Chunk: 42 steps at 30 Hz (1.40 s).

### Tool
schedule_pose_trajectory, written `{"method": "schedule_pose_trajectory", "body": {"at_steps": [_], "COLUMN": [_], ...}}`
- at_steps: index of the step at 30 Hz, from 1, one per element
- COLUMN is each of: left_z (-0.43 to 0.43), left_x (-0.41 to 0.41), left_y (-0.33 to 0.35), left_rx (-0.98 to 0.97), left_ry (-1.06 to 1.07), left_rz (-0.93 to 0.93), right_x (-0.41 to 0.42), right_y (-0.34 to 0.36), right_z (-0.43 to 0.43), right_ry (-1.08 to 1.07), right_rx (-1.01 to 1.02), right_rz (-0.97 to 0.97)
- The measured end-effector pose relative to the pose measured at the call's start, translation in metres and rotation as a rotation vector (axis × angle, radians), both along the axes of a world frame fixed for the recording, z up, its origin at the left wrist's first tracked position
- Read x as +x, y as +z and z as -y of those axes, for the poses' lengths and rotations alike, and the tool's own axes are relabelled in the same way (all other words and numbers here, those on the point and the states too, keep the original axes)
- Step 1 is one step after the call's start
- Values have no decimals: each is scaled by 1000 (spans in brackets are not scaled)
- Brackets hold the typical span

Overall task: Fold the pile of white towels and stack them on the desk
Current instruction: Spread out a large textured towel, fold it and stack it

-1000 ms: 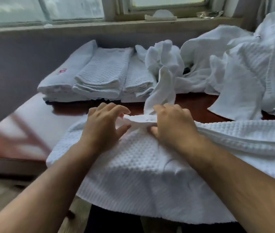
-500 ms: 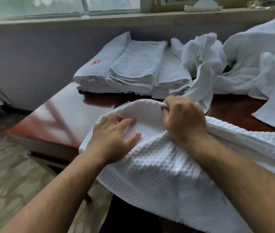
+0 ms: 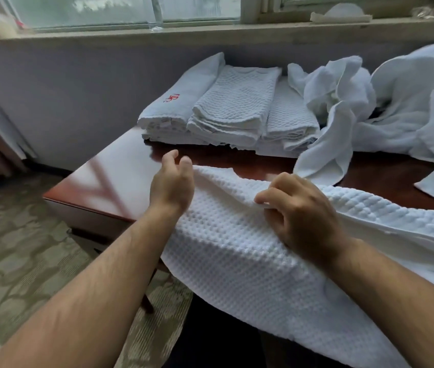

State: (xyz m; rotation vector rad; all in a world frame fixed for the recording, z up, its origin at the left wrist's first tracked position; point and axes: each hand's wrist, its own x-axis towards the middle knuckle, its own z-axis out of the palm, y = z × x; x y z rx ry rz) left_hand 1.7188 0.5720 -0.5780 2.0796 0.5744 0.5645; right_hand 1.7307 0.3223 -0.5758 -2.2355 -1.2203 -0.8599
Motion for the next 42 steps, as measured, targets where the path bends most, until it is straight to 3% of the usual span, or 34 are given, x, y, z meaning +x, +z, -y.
{"method": "schedule_pose_trajectory", "body": {"at_steps": [4,9,14,19,24,27,29,35,42], "left_z": [-2,-12,-30,-39,-35,-29,-28,-33,-40], "left_x": [4,-6,-8,-7,7,12,12,5,-6], "left_y": [4,12,4,9,27,31,32,36,35], "left_rx": [35,-231,-286,-469,-264,-62,-44,-381,-582], "left_ry": [-50,-158,-195,-210,-101,-49,-42,-7,-146], "left_rz": [-81,-39,28,-33,-288,-351,-347,-245,-190], "right_x": [0,-1,-4,-20,-31,-32,-32,-31,-28], "right_y": [1,2,7,9,3,1,1,2,-1], "right_z": [2,3,2,-9,-12,-11,-11,-14,-11], "right_ry": [62,113,232,171,263,254,244,223,274], "right_rx": [-23,-96,-121,-186,-234,-223,-220,-221,-288], "right_rz": [-38,-77,43,-35,11,-28,-63,-131,-114]}}
